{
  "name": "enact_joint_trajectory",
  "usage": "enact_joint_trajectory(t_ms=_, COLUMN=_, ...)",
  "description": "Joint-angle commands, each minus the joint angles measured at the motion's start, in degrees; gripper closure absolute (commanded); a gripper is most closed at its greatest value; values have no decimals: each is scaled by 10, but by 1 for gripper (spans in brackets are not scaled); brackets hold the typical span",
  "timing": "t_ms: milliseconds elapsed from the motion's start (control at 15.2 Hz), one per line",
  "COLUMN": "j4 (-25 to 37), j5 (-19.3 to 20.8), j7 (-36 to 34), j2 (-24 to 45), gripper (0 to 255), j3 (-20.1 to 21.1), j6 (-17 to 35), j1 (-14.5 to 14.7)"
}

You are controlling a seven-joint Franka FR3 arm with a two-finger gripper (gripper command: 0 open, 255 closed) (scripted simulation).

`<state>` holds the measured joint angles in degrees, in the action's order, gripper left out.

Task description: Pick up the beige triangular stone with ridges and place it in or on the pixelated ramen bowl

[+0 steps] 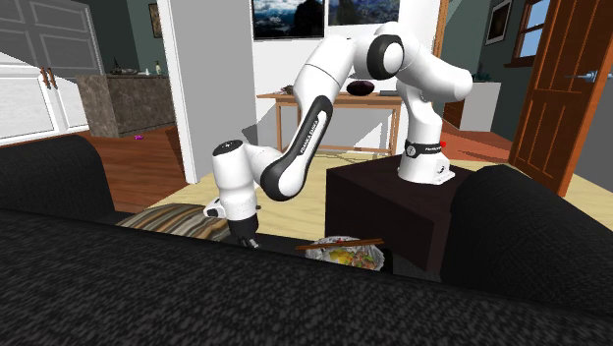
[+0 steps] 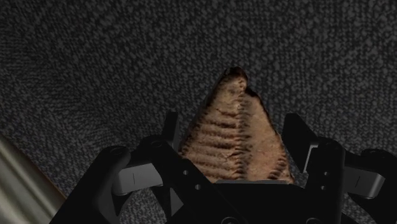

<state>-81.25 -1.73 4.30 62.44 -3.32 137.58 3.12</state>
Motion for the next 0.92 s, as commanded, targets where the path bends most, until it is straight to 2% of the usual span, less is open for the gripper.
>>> enact_joint_trajectory(t_ms=0, j4=-5, j5=0, j7=0, j2=-7, gripper=255, j3=0, j6=-2, j1=0)
enact_joint_trajectory(t_ms=858, j4=-59, j5=2, j7=1, j2=-98, gripper=255, j3=-3, j6=-39, j1=3)
